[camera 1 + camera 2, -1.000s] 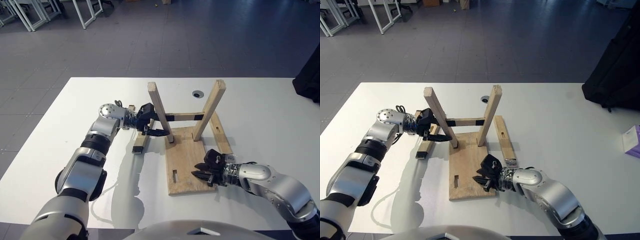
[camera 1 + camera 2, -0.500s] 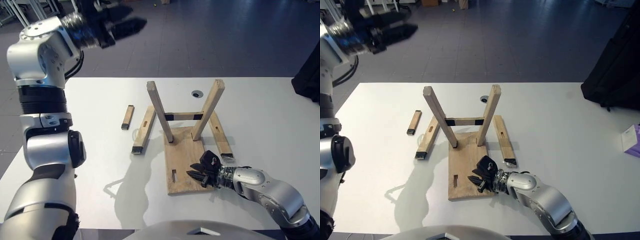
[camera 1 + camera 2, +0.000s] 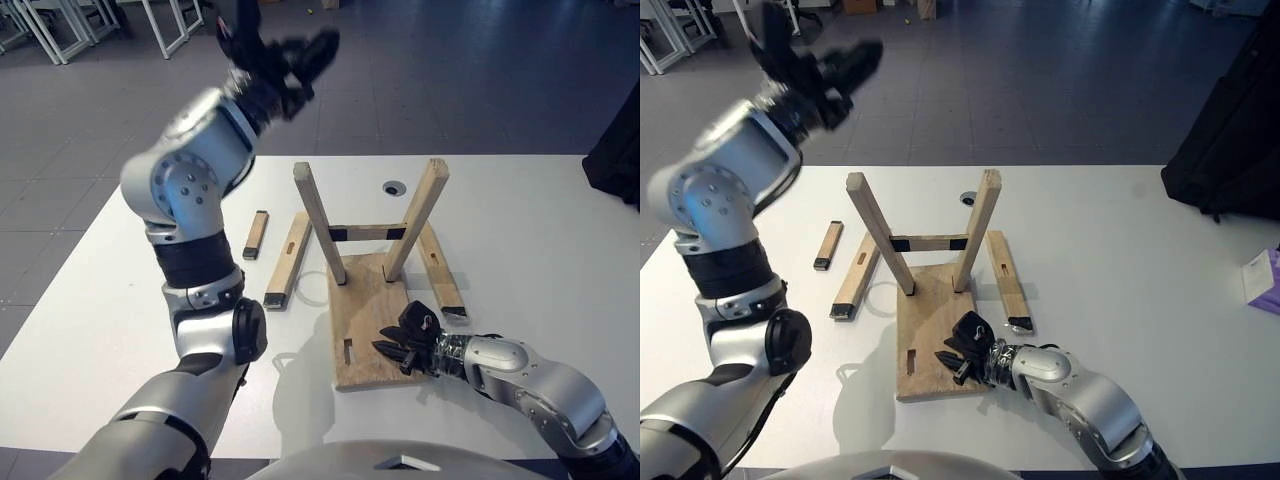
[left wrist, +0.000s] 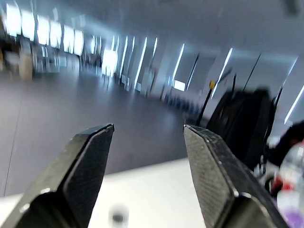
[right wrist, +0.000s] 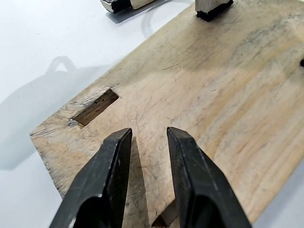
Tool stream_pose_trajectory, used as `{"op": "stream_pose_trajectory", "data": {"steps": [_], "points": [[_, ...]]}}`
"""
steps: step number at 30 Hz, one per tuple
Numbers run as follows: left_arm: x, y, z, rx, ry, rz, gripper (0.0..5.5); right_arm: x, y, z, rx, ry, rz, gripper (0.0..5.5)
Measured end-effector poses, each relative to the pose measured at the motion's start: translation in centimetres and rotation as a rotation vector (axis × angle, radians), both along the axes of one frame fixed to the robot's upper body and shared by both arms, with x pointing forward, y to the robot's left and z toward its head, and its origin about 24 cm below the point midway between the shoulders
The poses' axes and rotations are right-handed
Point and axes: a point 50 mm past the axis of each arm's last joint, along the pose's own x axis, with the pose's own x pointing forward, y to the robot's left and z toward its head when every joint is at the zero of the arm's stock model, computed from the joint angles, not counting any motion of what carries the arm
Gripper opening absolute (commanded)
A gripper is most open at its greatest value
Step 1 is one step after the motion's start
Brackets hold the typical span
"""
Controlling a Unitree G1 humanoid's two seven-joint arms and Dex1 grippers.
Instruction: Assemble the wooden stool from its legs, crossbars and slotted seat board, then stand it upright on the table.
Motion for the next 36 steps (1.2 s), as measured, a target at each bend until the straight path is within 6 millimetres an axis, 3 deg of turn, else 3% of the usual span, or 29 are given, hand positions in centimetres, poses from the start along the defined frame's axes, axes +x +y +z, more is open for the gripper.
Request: {"op": "stream_pose_trajectory", "data": {"steps": [2,3,5,8,11,14,18,23,25,27,30,31,33,36], "points": [[-0.9,-0.3,2.6,-0.029,-0.114,-0.011,2.73,0.0,0.0,0.0,-0.001,0.001,-0.002,1.33],[-1.1,-0.7,2.7,-0.018,-0.126,-0.022,2.73,0.0,0.0,-0.1,-0.003,0.003,-0.004,1.33],[-0.8,-1.5,-0.2,0.045,-0.037,-0.003,2.73,0.0,0.0,-0.1,-0.004,0.002,-0.004,1.33],[-1.3,-3.0,-10.0,0.139,0.276,-0.006,2.73,0.0,0.1,0.2,0.001,-0.009,0.001,1.33],[-4.3,-3.7,-12.2,0.147,0.241,0.026,2.73,0.0,0.1,0.2,-0.001,-0.008,0.0,1.33],[-5.1,-3.8,-12.8,0.149,0.241,0.044,2.73,-0.2,-0.1,-0.1,-0.015,0.009,-0.017,1.33],[-2.8,-3.3,-11.4,0.067,0.295,-0.003,2.73,-0.3,0.1,-0.1,-0.002,0.01,-0.022,1.33],[-3.8,-2.6,-3.7,-0.182,0.116,-0.163,2.73,-0.2,0.3,-0.1,0.01,0.008,-0.038,1.33],[-4.7,-1.3,-0.7,-0.251,0.04,-0.177,2.73,-0.3,0.3,-0.1,0.01,0.007,-0.042,1.33],[-4.9,0.4,0.5,-0.272,0.007,-0.107,2.73,-0.1,0.3,0.0,0.009,0.006,-0.042,1.33],[-5.2,4.6,1.2,-0.215,-0.044,0.172,2.73,2.5,0.4,1.6,0.09,-0.035,-0.119,1.33],[-5.2,5.6,0.7,-0.179,-0.04,0.25,2.73,3.3,0.2,2.6,0.131,-0.061,-0.145,1.33],[-5.2,7.8,-2.5,-0.033,0.029,0.416,3.03,4.6,-0.6,4.7,0.218,-0.111,-0.197,1.68],[-5.7,9.9,-9.8,0.19,0.246,0.503,3.53,4.8,-0.8,7.0,0.353,-0.119,-0.223,2.25]]}}
